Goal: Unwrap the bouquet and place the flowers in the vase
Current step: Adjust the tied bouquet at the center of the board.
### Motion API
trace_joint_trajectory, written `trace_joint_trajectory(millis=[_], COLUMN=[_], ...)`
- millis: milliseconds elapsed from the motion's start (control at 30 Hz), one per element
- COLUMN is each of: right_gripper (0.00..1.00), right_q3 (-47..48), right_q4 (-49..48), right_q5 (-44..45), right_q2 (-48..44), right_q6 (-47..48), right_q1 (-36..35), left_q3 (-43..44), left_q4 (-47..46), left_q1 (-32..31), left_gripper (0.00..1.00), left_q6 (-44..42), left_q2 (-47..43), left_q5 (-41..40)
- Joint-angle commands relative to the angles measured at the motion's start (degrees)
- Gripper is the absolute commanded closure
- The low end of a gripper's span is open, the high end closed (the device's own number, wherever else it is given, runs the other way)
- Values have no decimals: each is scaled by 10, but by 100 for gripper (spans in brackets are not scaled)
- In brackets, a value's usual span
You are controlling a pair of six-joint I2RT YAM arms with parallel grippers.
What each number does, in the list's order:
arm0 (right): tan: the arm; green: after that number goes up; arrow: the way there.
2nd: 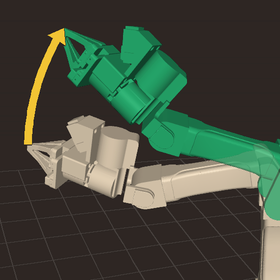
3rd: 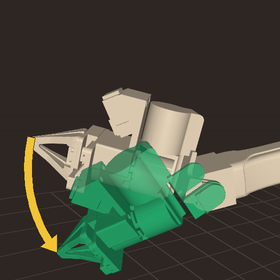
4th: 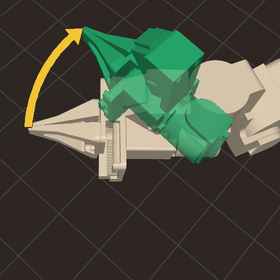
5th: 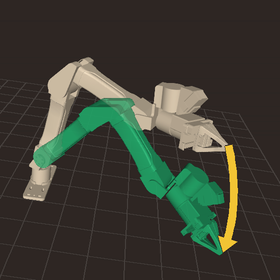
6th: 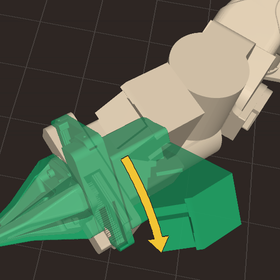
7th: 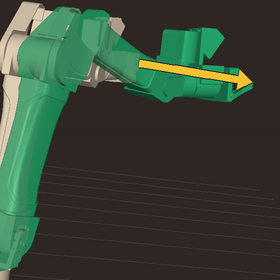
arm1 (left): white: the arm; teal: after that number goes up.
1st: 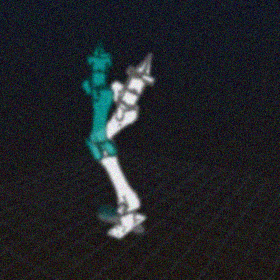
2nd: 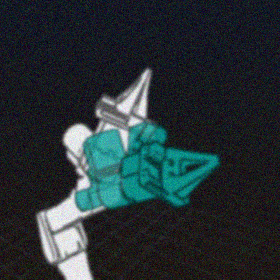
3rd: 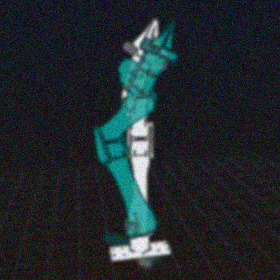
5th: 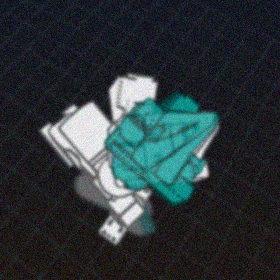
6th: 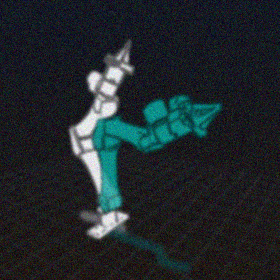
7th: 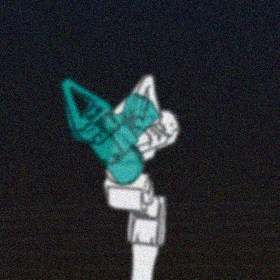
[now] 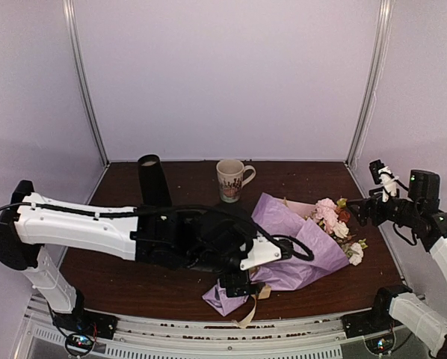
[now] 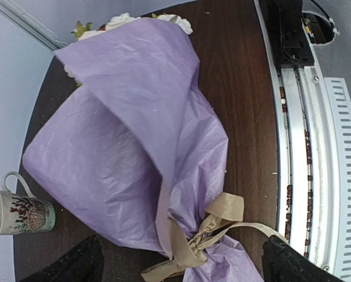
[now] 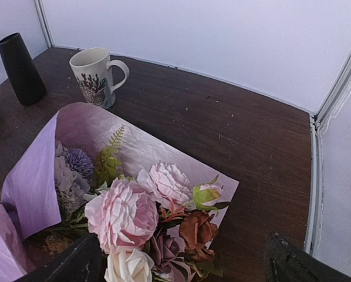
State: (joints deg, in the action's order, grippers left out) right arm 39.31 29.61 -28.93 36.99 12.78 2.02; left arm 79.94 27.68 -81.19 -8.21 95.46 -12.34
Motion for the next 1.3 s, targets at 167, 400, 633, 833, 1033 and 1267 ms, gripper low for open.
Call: trace_joint_trajectory(millis=[167,400,633,833,1033,1267], right_gripper=[2,8,13,20,34,43], right_q3=[173,135,123,73,32,-31], right_q4=[398,556,575,525,413,269], right_q5=[-64,-60,-80,-82,-47,-17], right_q2=[-28,-50,-86,-82,-22,26], right_q6=[409,558,579,590,523,470], right_q1=[4,-9,-13,-33,-135,-192], left_q3=[16,21,64,154,211,171], left_q4=[-58,-112,-127,-71,-57,-202], left_q1=[-24,14,78,78,97,179], left_gripper=[2,18,41,39,76,100], left_q6=[-25,36,76,54,86,255], left_q2=[62,65,95,158,206,222], left_q5=[-84,-18,226,287,260,314])
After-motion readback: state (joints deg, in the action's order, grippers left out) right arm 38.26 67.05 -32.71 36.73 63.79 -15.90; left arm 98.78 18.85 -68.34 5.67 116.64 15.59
